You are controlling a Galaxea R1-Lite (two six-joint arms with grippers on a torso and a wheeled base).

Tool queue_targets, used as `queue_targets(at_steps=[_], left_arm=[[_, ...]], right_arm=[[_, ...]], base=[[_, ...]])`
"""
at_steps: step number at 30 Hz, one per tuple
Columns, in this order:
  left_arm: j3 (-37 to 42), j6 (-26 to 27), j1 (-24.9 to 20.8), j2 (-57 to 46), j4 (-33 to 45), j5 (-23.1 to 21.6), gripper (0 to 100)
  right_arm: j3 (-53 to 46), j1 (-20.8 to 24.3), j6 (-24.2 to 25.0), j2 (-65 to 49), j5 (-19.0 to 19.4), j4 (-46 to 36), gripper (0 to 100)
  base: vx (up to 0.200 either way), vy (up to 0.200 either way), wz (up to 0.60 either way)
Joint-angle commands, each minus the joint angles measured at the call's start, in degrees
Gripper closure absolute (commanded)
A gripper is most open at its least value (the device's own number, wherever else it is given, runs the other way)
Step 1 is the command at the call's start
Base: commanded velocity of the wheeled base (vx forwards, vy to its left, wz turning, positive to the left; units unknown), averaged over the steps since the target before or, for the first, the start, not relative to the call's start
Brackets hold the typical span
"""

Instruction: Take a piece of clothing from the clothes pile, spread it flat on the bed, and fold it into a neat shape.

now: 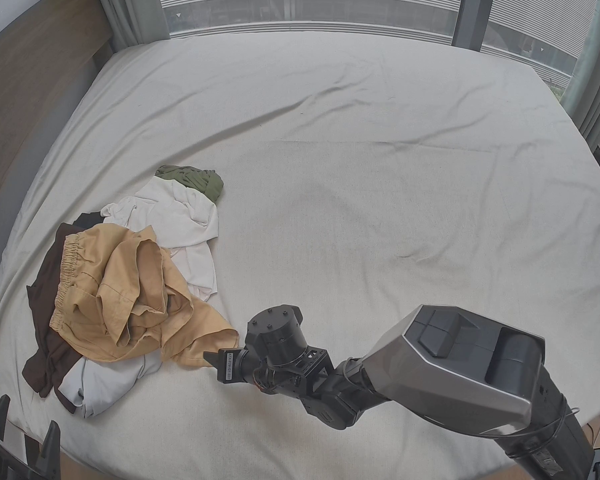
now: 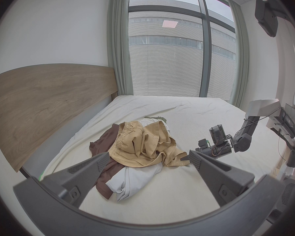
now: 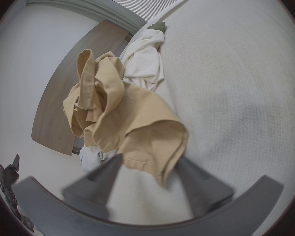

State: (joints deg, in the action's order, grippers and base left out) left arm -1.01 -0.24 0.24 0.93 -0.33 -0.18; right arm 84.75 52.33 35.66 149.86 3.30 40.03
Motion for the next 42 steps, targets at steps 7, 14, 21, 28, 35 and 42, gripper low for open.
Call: queue_targets(at_steps=[7, 14, 21, 28, 35, 42], left_arm=[[1.0, 0.0, 0.0, -0.8, 0.0, 0.0, 0], [1.0, 0.0, 0.0, -0.8, 0.0, 0.0, 0], [1.0, 0.1, 0.0, -0.8, 0.0, 0.0, 0], [1.0, 0.2, 0.0, -0.8, 0.0, 0.0, 0], [1.0, 0.2, 0.0, -0.8, 0.0, 0.0, 0], [1.0, 0.2, 0.0, -0.8, 0.0, 0.0, 0]], right_arm=[[-1.3, -0.5, -0.1, -0.8, -2.2, 0.2, 100], [-6.4, -0.7, -0.1, -4.0, -3.6, 0.2, 100], [-10.9, -1.8, -0.1, -6.7, -4.6, 0.3, 100], [-15.1, -3.2, -0.1, -9.7, -4.7, 0.6, 100], [-17.8, -3.9, -0.1, -11.2, -4.7, 0.7, 100], [-19.9, -4.2, -0.1, -12.7, -4.7, 0.7, 100]], base=[[0.0, 0.0, 0.0], [0.0, 0.0, 0.0], [0.0, 0.0, 0.0], [0.0, 0.0, 0.0], [0.0, 0.0, 0.0], [0.0, 0.0, 0.0]])
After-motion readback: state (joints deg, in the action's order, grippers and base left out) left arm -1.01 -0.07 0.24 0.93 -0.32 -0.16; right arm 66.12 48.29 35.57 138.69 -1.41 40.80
